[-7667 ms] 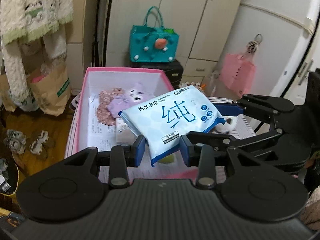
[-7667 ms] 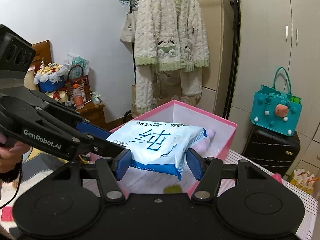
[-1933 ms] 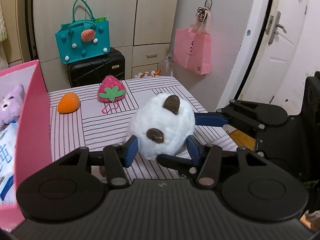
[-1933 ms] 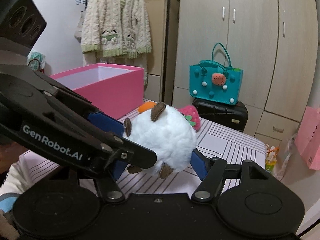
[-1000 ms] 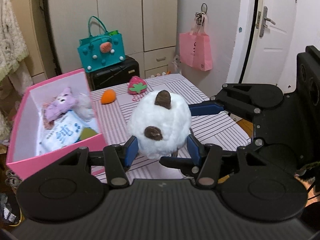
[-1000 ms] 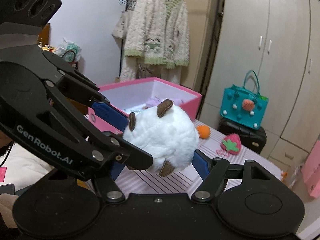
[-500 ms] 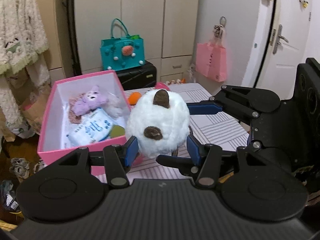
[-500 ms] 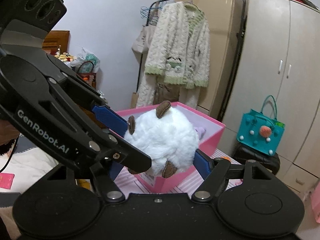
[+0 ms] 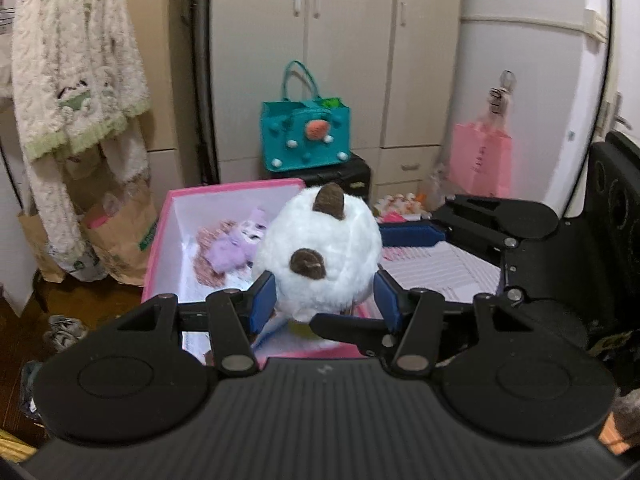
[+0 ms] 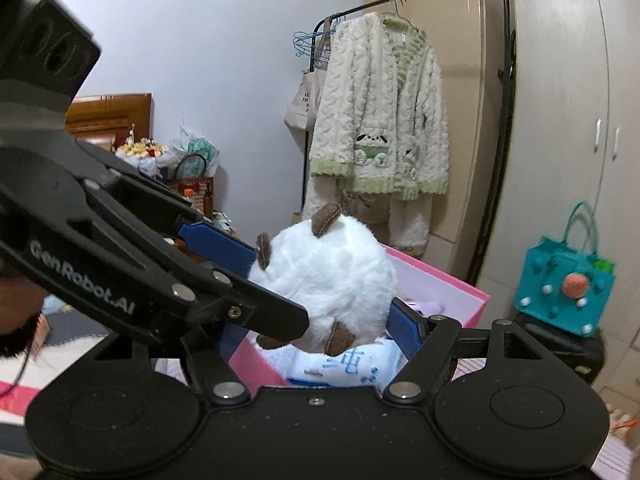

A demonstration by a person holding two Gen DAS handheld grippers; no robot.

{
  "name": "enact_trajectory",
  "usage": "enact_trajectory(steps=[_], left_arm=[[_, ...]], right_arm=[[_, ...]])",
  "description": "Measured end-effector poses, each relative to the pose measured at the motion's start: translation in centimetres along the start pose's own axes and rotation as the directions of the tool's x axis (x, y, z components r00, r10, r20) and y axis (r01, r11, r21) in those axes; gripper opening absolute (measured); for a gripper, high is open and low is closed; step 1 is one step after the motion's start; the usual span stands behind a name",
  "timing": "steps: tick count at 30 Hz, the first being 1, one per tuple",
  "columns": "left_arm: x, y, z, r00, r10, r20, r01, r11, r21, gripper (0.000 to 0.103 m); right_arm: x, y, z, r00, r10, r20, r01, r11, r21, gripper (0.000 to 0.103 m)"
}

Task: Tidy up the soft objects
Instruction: 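Lift the white cat plush with both tools over the pink box, then lower the cat plush into the box and open both tools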

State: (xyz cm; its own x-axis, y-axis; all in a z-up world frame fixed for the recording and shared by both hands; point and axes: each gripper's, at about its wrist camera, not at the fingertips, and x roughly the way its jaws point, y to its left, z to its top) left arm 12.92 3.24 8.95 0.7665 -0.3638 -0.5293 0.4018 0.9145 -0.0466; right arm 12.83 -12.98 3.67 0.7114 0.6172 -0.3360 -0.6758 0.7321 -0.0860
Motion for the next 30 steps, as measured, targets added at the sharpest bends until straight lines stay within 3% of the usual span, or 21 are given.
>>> enact_trajectory(steps=[10,18,24,30], left_arm=[[6.3,4.4,2.0,0.997,0.043,-0.066,-0.048,0.996,-0.072,0.052],[11.2,8.3,1.3,0.982,-0.030,-0.184,-0.006,0.981,-0.193,0.052],[12.7,8.7,0.8,0.980,-0.087,-0.178,0.062,0.988,-0.143,0.050],[13.9,8.9,0.4,0.972,-0.120,-0.201,0.087,0.982,-0.166,0.050]], right_arm=[[7.0,-4.2,0.1,0.992,0.090,-0.093,-0.078,0.989,0.125,0.078],[11.9,-5.6,-0.8,0.971,0.098,-0.218,-0.068,0.988,0.140,0.078],[13.1,-5.8,-1.1,0.961,0.085,-0.265,-0.058,0.992,0.108,0.075],[13.3,-5.7,-1.4,0.954,0.067,-0.293,-0.038,0.994,0.103,0.074]])
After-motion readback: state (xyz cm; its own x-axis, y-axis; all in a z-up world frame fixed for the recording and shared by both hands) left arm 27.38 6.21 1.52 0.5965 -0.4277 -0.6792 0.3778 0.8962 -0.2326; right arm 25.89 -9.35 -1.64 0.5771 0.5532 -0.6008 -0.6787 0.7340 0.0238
